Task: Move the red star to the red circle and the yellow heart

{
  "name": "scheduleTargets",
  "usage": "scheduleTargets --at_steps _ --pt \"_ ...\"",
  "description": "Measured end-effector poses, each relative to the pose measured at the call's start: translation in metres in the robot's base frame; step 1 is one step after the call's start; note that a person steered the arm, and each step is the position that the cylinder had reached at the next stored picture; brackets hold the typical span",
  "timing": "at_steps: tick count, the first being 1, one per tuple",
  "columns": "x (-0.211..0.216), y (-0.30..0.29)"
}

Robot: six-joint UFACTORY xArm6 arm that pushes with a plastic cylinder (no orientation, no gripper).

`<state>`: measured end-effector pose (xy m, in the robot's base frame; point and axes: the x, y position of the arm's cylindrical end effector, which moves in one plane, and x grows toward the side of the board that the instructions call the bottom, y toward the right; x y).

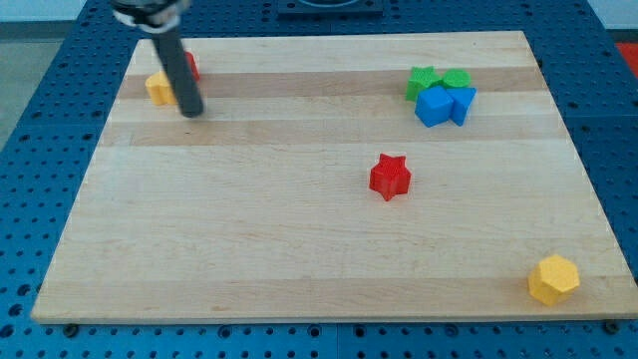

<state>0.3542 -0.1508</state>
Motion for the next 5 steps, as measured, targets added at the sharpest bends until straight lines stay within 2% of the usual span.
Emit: scheduleTargets --at_steps 2,3,5 --pt "0.083 0.202" --pt "0.120 0.230" --pt "0.114 0.323"
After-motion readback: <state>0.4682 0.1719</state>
